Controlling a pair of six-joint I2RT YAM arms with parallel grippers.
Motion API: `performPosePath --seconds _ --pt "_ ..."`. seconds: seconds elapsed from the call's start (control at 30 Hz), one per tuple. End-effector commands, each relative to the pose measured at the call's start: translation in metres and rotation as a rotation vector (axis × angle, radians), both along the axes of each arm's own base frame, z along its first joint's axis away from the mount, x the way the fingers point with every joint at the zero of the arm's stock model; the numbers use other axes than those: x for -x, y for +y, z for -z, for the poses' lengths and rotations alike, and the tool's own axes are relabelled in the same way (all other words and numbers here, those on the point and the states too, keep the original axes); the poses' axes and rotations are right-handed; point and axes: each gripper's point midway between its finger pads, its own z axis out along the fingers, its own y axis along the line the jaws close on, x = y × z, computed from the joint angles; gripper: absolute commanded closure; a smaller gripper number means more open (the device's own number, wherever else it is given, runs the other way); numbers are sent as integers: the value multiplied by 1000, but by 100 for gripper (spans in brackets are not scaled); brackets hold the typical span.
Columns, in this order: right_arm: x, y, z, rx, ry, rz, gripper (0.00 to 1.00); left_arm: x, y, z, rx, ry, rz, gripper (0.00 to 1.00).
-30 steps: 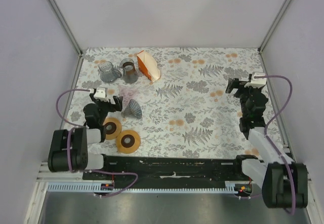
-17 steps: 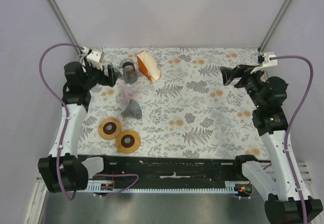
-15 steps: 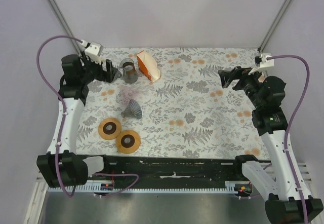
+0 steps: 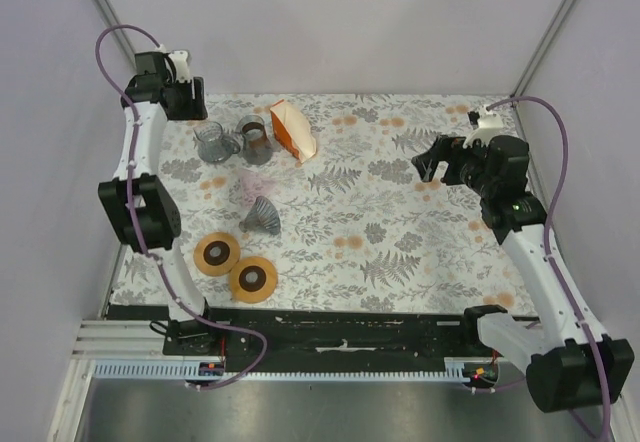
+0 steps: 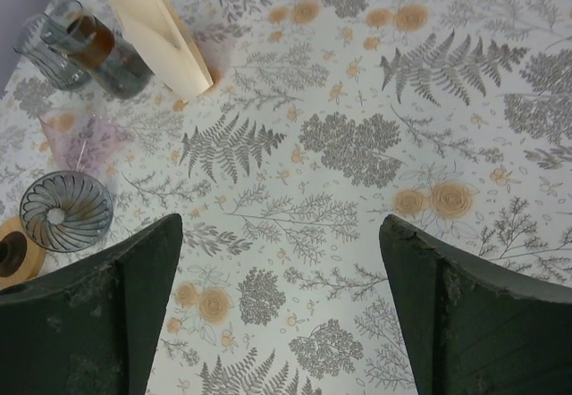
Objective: Place the coffee filter in the dripper
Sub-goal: Pick up the coffee server from the center of the board.
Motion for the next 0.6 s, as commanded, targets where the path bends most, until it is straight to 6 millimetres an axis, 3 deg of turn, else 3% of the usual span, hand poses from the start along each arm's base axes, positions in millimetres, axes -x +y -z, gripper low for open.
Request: performPosePath --seconds 0.0,0.17,0.4,0.47,0.57 --pt "-13 10 4 5 50 -48 2 -22 32 24 70 68 -164 29" --pt "-21 11 16 23 106 -56 2 -37 33 65 99 135 -173 32" --pt "-23 8 20 34 108 -43 2 -34 35 110 83 222 -183 38" --pt "-24 8 20 35 108 -42 2 -34 38 121 62 242 -193 44" --pt "-23 8 17 34 99 -40 2 -33 38 125 66 252 -202 68"
